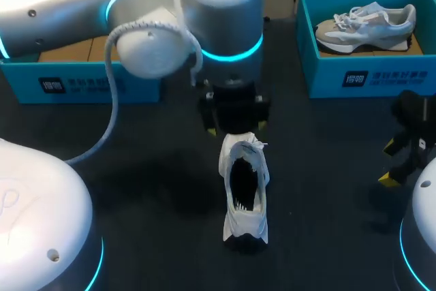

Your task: Take the shoe out of the shoebox, open the shoe tongue, remove and reinsert the insole, then place the shoe into the shoebox

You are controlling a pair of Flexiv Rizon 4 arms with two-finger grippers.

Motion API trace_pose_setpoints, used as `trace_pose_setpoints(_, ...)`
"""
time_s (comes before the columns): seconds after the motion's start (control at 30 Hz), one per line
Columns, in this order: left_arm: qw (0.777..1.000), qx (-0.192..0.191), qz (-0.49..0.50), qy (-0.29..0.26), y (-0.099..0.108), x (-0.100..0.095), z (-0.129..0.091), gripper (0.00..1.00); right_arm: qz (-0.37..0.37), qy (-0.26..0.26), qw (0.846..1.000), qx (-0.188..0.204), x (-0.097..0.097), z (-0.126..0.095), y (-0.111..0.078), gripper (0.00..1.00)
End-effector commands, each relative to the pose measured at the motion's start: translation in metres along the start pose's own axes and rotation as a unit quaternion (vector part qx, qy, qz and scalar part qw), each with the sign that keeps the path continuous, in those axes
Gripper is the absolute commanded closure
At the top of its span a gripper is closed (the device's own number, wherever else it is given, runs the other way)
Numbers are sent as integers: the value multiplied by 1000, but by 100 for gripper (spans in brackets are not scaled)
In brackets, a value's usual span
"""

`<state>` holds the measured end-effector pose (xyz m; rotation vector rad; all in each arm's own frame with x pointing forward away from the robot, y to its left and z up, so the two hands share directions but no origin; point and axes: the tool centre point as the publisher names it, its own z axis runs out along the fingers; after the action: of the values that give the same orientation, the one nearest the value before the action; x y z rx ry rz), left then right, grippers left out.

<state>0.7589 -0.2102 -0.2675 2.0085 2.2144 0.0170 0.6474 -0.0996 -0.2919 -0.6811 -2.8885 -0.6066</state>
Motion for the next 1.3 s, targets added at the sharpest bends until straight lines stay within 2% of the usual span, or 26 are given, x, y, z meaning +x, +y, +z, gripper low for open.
trace_pose_setpoints(0.03,1000,17,4,-5,14,-2,-1,7,0,-1,1000,1,1,1,0,0)
trace_pose_setpoints(0.1,1000,18,8,-6,17,-4,-2,12,0,-1,1000,1,1,1,0,0)
trace_pose_setpoints(0.17,1000,20,10,-5,18,-6,-2,27,0,-1,1000,1,1,1,0,0)
trace_pose_setpoints(0.33,1000,21,15,-8,21,-12,0,31,0,-1,1000,1,1,1,0,0)
trace_pose_setpoints(0.37,1000,22,16,-9,21,-12,1,35,0,-1,1000,1,1,1,0,0)
trace_pose_setpoints(0.4,1000,22,17,-9,20,-13,2,48,0,-1,1000,1,1,1,0,0)
trace_pose_setpoints(0.43,1000,23,19,-8,19,-13,3,53,0,-1,1000,1,1,1,0,0)
trace_pose_setpoints(0.8,999,14,27,-8,9,-17,19,59,0,-1,1000,1,1,1,0,0)
trace_pose_setpoints(1.03,999,37,27,-10,0,-17,27,64,0,-1,1000,1,1,1,0,0)
trace_pose_setpoints(1.3,996,85,37,-8,-15,-13,31,66,0,-1,1000,1,1,1,0,0)
